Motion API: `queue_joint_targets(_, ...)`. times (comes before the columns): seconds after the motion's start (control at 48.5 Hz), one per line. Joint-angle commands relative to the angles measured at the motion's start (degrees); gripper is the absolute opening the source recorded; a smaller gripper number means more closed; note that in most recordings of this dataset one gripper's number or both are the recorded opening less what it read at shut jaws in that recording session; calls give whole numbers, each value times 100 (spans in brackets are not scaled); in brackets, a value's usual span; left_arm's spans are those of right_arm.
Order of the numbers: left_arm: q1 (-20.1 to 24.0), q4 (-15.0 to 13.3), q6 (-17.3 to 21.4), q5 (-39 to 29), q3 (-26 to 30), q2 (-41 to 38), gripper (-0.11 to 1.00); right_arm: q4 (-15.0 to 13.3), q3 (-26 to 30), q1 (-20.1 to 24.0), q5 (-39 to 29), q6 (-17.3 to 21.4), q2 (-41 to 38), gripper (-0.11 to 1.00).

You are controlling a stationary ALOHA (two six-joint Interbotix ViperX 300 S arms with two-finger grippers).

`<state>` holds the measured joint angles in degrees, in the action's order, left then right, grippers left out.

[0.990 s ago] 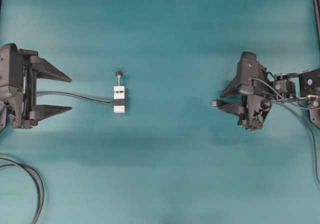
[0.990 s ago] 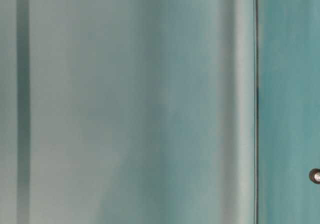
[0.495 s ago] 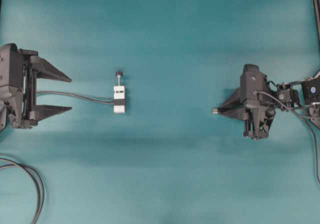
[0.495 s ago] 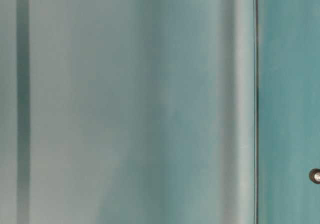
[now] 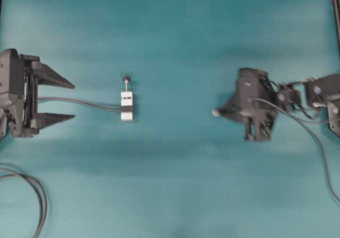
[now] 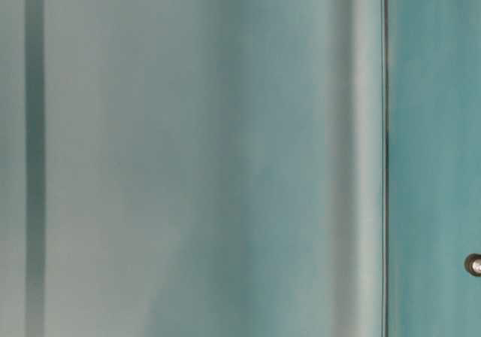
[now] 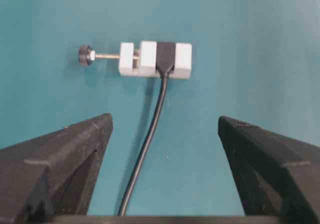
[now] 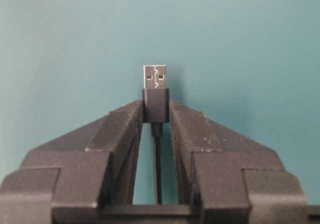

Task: Insert the USB cable into the female connector supported by the left arm.
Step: 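Lift the plug with the right gripper and move it toward the clamp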

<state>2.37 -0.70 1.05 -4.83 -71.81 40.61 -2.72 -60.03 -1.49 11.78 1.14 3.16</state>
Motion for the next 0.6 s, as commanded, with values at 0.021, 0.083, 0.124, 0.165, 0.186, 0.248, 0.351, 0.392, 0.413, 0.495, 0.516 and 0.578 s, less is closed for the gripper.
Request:
queue_joint_targets(0.021,-9,-18,9,193,26,-18,92,-53,606,-97,-712,-457,53,21)
queue_joint_targets(0.083,-18,-18,35,264,-9,-44,92,-53,817,-132,-1046,-686,53,21)
queue_joint_targets(0.124,-26,-18,35,325,-35,-79,92,-53,923,-141,-1178,-773,53,21)
queue_joint_targets(0.165,-44,-18,26,404,-70,-114,92,-53,993,-167,-1222,-800,53,21)
queue_joint_targets(0.186,-44,-9,26,448,-88,-132,92,-53,1011,-176,-1222,-791,44,21)
queue_joint_targets(0.248,-70,-18,9,598,-149,-211,92,-53,1063,-185,-1187,-791,44,21)
queue_joint_targets(0.351,-88,-9,0,914,-229,-387,92,-53,1151,-185,-1107,-747,35,21)
queue_joint_targets(0.392,-88,-9,0,1099,-264,-519,92,-53,1195,-185,-1107,-721,26,21)
queue_joint_targets(0.413,-88,-9,9,1178,-264,-571,92,-44,1230,-185,-1107,-694,18,21)
queue_joint_targets(0.495,-88,-18,26,1485,-299,-826,92,-53,1345,-185,-1116,-536,-35,21)
queue_joint_targets(0.516,-88,-18,35,1564,-299,-896,92,-44,1380,-185,-1116,-501,-62,21)
queue_joint_targets(0.578,-88,-9,53,1811,-299,-1134,92,-53,1459,-176,-1125,-404,-132,21)
